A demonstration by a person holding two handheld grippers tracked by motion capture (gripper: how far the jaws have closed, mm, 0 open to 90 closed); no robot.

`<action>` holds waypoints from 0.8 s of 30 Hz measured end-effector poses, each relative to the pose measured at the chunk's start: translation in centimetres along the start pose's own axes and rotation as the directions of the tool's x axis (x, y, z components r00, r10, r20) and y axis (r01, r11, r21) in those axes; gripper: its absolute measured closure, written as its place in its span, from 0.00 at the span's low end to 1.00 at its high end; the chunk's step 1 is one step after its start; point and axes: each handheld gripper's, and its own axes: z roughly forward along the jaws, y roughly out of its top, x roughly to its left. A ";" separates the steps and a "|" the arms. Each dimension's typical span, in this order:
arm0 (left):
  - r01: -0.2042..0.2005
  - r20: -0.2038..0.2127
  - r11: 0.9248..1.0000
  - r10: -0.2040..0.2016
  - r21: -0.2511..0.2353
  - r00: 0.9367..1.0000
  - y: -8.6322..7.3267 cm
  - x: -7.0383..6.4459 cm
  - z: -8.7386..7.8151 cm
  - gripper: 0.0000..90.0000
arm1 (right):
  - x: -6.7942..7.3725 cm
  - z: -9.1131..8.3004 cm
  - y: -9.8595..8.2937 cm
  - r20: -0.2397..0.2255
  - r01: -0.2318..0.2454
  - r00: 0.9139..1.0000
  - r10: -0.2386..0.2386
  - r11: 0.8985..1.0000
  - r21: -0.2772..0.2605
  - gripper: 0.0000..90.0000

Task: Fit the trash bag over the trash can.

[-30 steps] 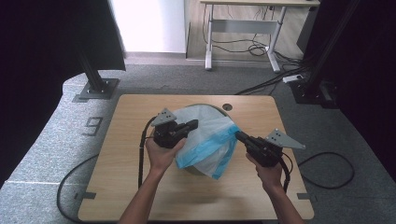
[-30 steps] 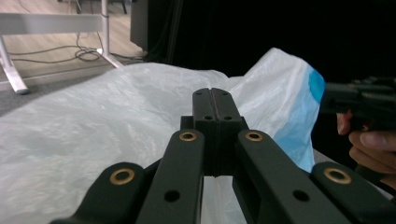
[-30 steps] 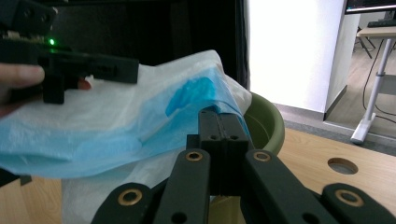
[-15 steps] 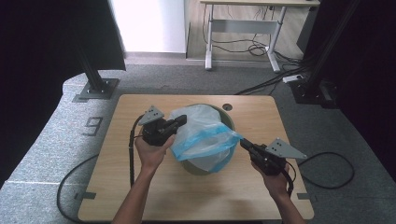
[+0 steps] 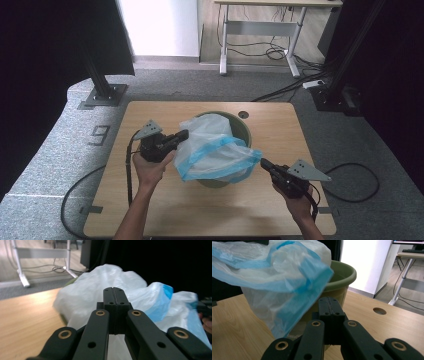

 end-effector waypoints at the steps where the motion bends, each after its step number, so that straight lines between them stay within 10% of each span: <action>1: -0.018 -0.004 1.000 0.018 0.002 1.000 0.2 -0.3 0.0 0.92 | 0.1 0.0 0.2 -0.002 0.005 1.000 -0.005 1.000 -0.003 0.99; 13: -0.042 -0.012 0.994 0.043 0.099 0.999 0.2 -1.2 2.1 0.42 | 1.1 -0.2 1.0 -0.019 0.006 1.000 -0.007 1.000 -0.024 0.85; 24: -0.094 -0.014 0.971 0.100 0.219 0.995 -0.5 -2.2 3.8 0.43 | 0.0 0.4 1.4 0.059 -0.044 0.997 0.046 0.998 -0.037 0.61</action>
